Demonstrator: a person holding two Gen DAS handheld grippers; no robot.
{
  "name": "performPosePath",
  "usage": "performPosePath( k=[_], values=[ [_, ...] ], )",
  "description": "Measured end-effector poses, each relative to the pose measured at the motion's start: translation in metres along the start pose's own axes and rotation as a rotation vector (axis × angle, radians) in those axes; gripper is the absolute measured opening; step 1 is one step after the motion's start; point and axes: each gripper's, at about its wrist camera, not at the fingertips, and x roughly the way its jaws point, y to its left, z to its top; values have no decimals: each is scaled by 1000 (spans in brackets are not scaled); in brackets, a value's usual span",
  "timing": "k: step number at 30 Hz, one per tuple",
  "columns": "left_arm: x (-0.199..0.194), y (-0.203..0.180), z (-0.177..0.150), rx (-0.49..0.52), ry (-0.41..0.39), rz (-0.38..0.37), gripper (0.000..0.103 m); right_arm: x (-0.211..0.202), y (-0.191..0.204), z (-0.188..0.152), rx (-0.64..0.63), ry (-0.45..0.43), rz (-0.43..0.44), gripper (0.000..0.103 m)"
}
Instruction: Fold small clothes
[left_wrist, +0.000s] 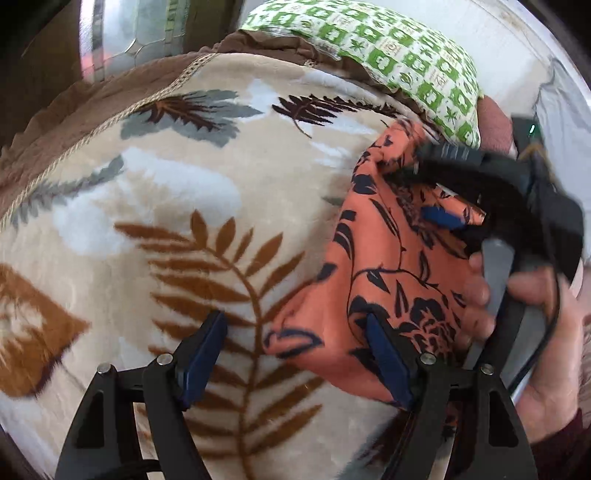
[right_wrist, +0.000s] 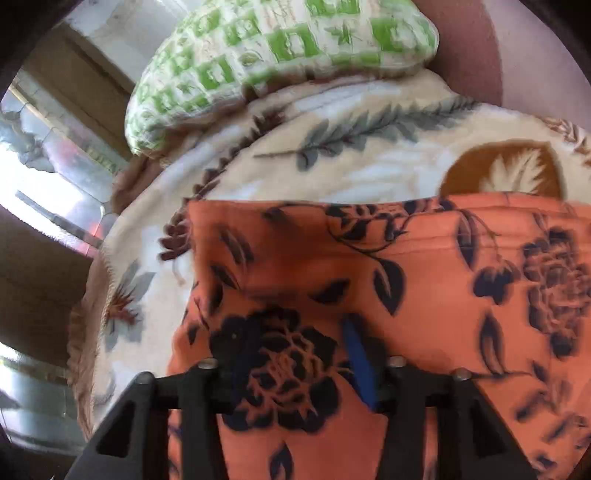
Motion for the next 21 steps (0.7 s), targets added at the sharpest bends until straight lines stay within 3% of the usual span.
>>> performPosePath(
  k=[1,4,8,11,16,19,21],
  values=[
    [1,0,1,5,2,3,78,-4,1,0,7,-24,10,65],
    [-5,5,4,-35,-20,0,78,-16,-6,0,65,4,55,65],
    [-14,7,8,-46,-82,45,78,-77,-36,-19,60,-74,87,65],
    [-6,7,4,-37,-49,58,78,-137,-82,-48,75,-139,62,65],
    [-12,7,-5,-87,-31,22,78,-241,-193,-111,234,-241,-30,65],
    [-15,-2,-14,-90,-11,-26,78,-276,-254,-162,448,-280,106,68],
    [-15,-6,-23,-93,0,-33,78,-282,-275,-192,541,-299,165,69]
  ],
)
